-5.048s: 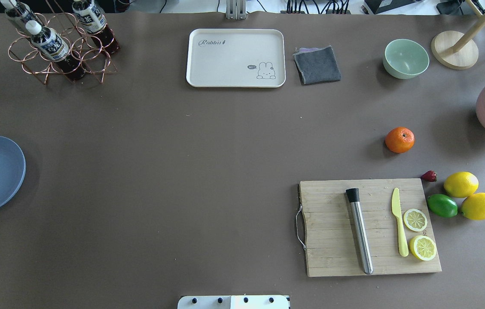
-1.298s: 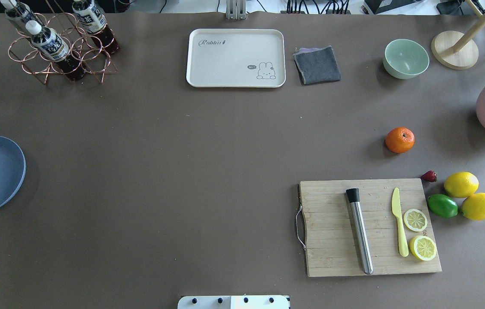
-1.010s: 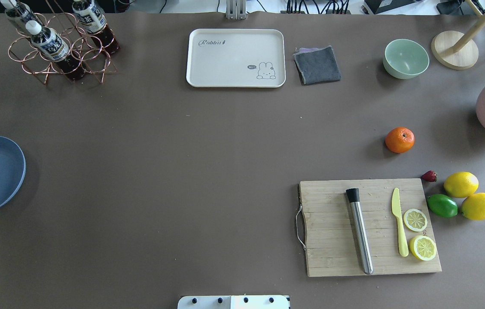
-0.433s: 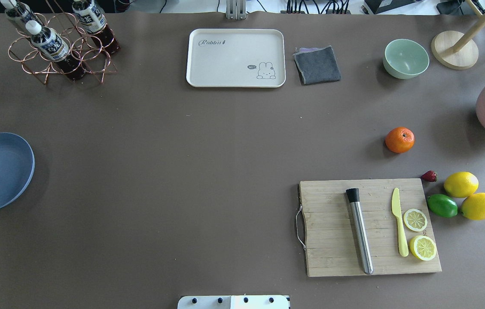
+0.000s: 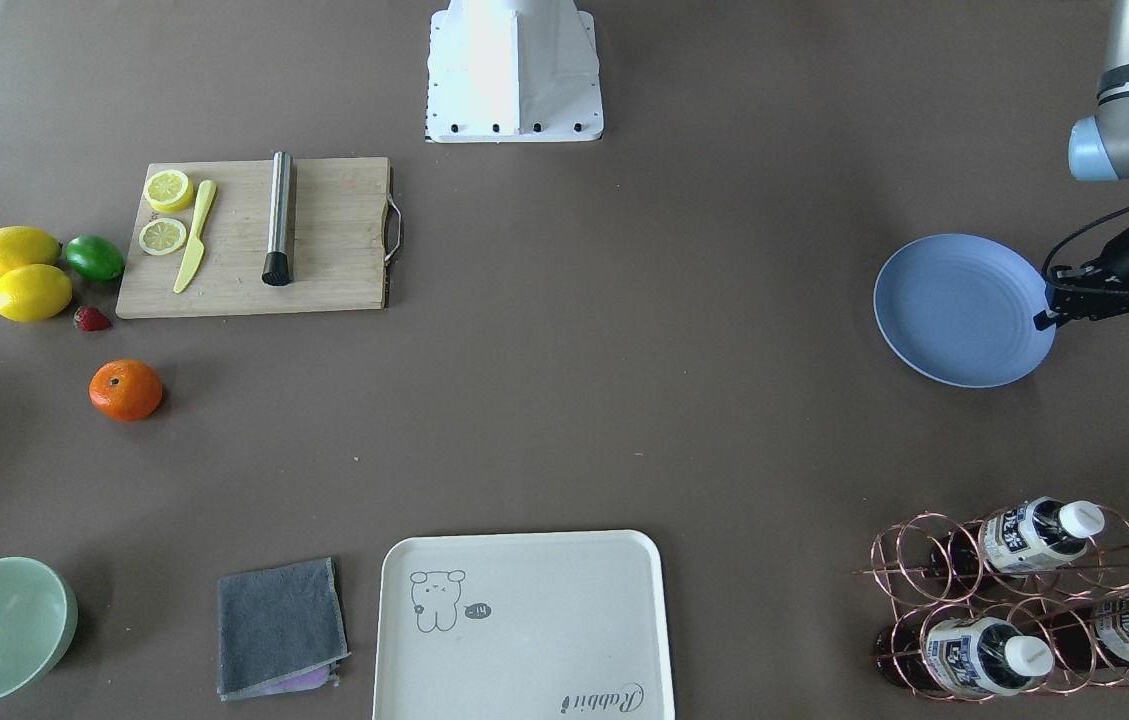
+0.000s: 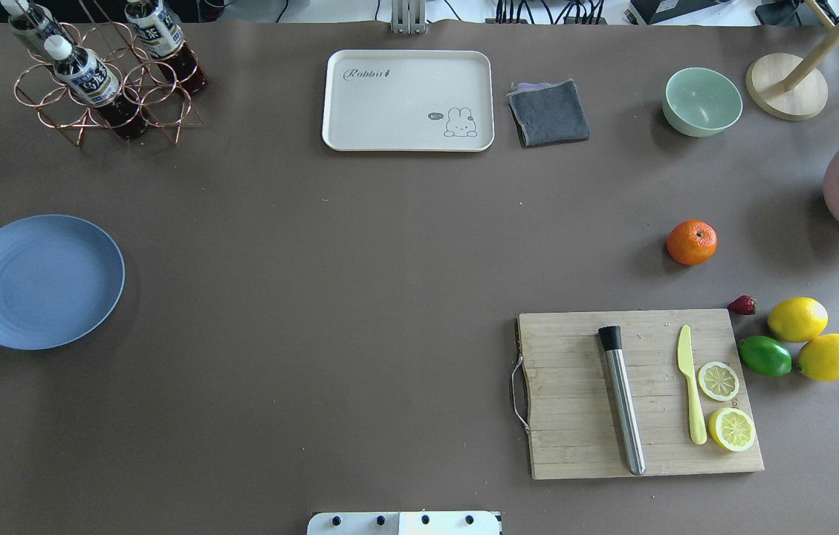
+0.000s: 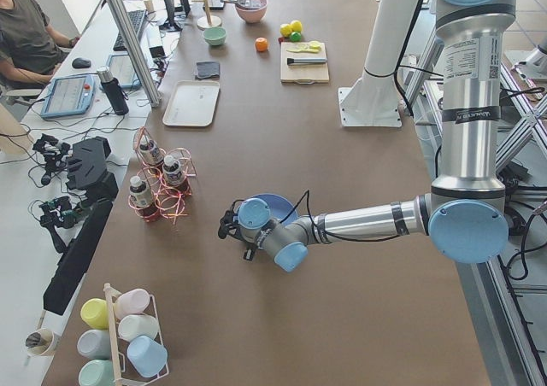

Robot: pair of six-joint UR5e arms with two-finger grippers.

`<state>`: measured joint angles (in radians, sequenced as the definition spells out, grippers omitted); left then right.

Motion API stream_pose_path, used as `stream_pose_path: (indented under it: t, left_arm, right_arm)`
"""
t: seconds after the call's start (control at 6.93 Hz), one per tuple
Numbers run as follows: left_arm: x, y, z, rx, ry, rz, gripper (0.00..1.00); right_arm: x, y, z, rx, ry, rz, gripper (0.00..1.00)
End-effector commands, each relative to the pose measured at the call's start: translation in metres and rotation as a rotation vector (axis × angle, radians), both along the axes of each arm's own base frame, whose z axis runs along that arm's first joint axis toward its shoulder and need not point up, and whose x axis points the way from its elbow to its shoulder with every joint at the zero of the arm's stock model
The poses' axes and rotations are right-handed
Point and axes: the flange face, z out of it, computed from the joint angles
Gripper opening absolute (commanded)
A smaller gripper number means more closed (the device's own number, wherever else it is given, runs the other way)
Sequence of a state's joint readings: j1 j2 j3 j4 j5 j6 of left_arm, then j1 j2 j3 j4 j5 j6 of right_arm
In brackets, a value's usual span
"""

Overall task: Pick orange to plate
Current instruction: 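Push the blue plate with the left gripper toward the table center, then slide the plate inward with the left gripper while the right gripper reaches the orange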

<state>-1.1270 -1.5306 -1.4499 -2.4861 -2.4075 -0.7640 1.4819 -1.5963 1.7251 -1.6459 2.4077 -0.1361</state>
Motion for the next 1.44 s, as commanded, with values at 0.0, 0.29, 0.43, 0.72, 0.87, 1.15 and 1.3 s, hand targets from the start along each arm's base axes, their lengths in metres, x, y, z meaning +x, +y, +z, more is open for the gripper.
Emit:
stream_pose_path:
  t: [0.0, 0.29, 0.43, 0.72, 0.87, 1.15, 1.3]
  left_arm:
    - [0.068, 0.007, -0.114, -0.118, 0.118, -0.084, 0.0]
    - [0.174, 0.041, -0.211, -0.202, 0.209, -0.157, 0.0]
    - [0.244, 0.063, -0.25, -0.213, 0.23, -0.169, 0.0]
    - [0.339, 0.097, -0.321, -0.204, 0.193, -0.194, 0.0]
    - [0.352, 0.108, -0.326, -0.219, 0.2, -0.205, 0.0]
    - [0.354, 0.109, -0.335, -0.227, 0.216, -0.212, 0.0]
    - [0.355, 0.11, -0.339, -0.225, 0.222, -0.21, 0.0]
  right_arm:
    - [-0.043, -0.034, -0.049, -0.065, -0.04, 0.058, 1.0]
    - [-0.067, -0.039, -0.071, -0.106, -0.037, 0.088, 1.0]
    - [-0.112, -0.052, -0.092, -0.136, -0.015, 0.081, 1.0]
    - [-0.144, -0.055, -0.101, -0.18, 0.033, 0.126, 0.98]
    - [-0.151, -0.055, -0.101, -0.158, 0.015, 0.161, 0.95]
    - [-0.216, -0.052, -0.096, -0.137, 0.063, 0.23, 0.95]
    - [-0.229, -0.051, -0.099, -0.121, 0.032, 0.257, 0.94]
